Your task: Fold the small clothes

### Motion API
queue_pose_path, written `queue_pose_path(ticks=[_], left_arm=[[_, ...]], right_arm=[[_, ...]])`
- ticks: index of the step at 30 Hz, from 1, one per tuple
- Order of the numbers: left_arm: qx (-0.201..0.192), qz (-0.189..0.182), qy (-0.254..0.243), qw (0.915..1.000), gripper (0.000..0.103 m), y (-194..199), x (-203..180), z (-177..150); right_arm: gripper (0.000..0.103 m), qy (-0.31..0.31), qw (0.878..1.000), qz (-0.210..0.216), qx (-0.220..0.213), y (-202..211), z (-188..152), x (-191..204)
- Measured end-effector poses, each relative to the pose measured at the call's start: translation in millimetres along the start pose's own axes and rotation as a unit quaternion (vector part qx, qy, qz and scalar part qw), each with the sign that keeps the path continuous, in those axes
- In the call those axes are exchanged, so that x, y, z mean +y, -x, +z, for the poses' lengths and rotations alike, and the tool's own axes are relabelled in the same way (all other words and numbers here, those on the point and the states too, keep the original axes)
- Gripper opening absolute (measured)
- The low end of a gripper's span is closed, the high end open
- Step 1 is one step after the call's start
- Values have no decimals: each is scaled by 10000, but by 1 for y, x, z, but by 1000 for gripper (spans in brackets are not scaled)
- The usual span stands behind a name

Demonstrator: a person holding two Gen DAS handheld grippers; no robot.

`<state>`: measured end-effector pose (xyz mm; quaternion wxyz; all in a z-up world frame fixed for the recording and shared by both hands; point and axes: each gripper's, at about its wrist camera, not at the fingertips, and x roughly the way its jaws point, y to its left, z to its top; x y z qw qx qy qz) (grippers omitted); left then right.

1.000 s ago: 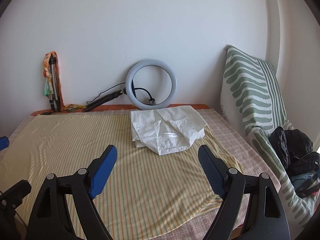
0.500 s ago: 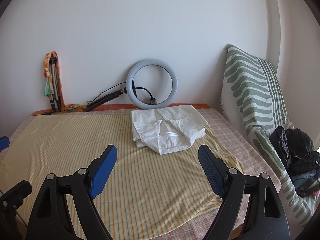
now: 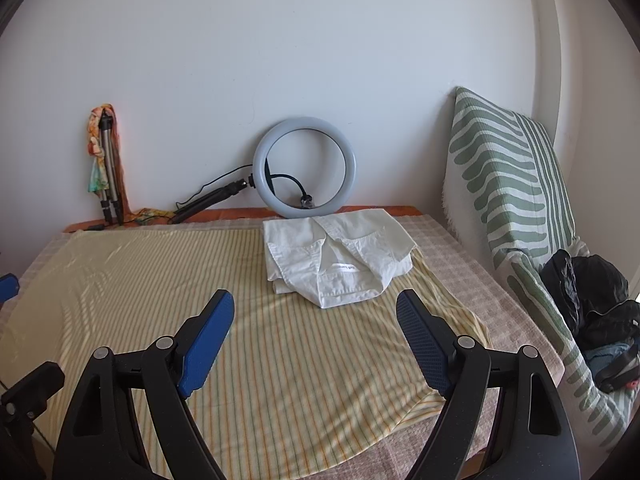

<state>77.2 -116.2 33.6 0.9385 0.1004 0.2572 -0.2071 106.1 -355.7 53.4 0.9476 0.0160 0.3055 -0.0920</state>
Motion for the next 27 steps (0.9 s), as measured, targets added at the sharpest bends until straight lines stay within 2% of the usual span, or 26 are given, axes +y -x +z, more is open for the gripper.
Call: queue_pose_path(ticks=[16,22,27], left_arm=[[7,-5,-2,10000,103,1,1,0],[-85,106,8,9999,103,4,4,1],[-47,2,86,10000,103,3,10,4]], right_arm=[[83,-29,10000,10,21,1,-2,3],[83,-25,10000,5,31,2,-2,5],[83,-63,10000,3,30,3,-2,6]])
